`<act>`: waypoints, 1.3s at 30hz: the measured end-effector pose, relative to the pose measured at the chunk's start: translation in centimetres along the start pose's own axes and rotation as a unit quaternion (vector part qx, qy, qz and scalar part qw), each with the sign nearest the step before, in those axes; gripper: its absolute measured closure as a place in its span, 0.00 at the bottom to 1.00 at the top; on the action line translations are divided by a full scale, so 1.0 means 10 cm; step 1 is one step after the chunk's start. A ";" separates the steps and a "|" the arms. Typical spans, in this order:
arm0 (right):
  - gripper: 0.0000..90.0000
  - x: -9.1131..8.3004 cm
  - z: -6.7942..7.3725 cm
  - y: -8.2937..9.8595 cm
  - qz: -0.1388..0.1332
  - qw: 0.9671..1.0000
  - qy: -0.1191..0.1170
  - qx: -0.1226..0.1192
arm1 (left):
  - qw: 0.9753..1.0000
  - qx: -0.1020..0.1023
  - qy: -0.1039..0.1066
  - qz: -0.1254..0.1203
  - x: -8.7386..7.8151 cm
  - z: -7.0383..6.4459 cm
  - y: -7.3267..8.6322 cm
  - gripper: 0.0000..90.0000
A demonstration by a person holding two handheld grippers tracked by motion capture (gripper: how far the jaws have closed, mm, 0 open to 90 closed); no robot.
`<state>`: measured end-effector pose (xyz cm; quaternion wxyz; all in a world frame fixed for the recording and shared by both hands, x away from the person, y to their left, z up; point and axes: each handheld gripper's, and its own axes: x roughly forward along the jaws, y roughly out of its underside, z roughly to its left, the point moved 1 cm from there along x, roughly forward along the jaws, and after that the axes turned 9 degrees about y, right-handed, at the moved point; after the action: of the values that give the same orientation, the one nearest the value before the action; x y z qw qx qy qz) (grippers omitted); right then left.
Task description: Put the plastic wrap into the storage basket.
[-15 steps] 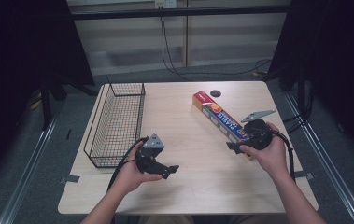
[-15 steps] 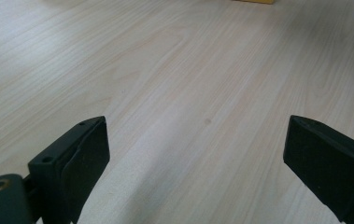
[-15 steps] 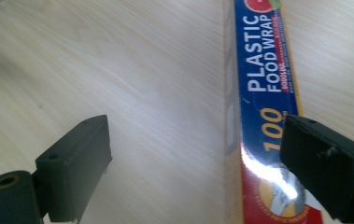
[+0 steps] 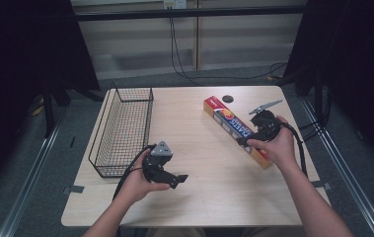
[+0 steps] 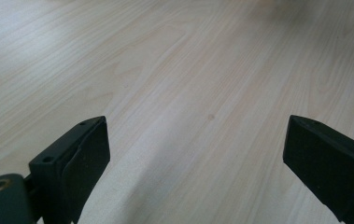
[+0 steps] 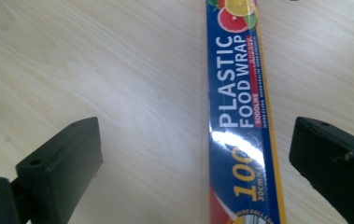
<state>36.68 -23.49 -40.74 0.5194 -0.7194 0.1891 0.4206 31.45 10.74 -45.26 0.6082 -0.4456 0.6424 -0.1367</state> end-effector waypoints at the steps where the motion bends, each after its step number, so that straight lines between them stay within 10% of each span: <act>1: 0.04 0.04 -0.02 -0.03 0.007 1.000 0.007 -0.003 | 1.000 0.000 -0.001 -0.002 0.00 0.00 0.00 0.08; 39: 0.11 0.60 -0.23 -0.13 0.082 0.997 0.010 -0.002 | 1.000 0.003 0.007 0.016 0.06 -0.03 0.00 0.09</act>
<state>41.99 -24.07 -44.53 0.4802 -0.7066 0.2517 0.4547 31.31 10.22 -45.55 0.6070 -0.4324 0.6536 -0.1318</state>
